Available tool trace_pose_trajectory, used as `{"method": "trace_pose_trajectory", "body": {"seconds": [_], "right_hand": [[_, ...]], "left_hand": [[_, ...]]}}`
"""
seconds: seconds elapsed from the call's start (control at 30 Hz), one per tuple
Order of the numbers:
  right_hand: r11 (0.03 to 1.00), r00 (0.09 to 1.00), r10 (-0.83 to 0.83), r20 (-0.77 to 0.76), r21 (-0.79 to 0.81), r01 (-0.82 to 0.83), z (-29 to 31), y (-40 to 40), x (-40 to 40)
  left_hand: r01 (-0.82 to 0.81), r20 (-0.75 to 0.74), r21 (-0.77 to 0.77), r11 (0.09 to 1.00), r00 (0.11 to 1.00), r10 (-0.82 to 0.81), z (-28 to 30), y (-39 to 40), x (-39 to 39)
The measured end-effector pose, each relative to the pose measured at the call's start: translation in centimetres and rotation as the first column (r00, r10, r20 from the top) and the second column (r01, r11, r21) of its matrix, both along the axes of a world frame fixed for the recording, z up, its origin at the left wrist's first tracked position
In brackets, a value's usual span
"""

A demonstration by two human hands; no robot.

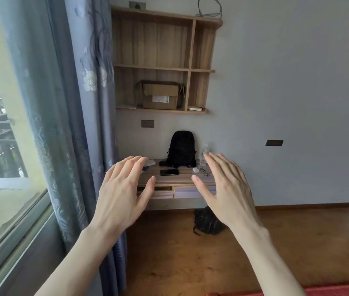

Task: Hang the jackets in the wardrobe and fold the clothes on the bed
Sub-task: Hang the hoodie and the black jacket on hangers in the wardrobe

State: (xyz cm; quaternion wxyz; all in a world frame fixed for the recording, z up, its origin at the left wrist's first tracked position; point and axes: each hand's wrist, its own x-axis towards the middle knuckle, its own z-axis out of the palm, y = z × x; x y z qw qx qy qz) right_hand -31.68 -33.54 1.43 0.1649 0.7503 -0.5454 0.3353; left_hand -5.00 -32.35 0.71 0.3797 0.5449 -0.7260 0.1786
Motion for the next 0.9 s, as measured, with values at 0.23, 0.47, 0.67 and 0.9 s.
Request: {"method": "trace_pose_trajectory", "body": {"seconds": [0.23, 0.47, 0.67, 0.9], "right_hand": [[1.0, 1.0, -0.027, -0.005, 0.015, 0.027, -1.5, -9.5, 1.7], [0.995, 0.995, -0.098, -0.009, 0.032, 0.098, -2.3, -21.1, 4.1], [0.976, 0.976, -0.217, -0.009, 0.025, 0.217, -3.3, -28.7, 5.2], [0.932, 0.932, -0.359, -0.042, 0.039, 0.361, -4.1, -33.4, 3.4]], "left_hand": [[0.055, 0.007, 0.002, 0.998, 0.998, -0.055, -1.8, -11.1, 1.0], [0.112, 0.025, 0.01, 0.994, 0.993, -0.112, -2.2, -24.7, 3.4], [0.193, 0.07, 0.015, 0.981, 0.979, -0.194, -2.4, -34.6, 4.4], [0.319, 0.071, 0.066, 0.945, 0.943, -0.324, -3.5, -43.3, 2.1]]}}
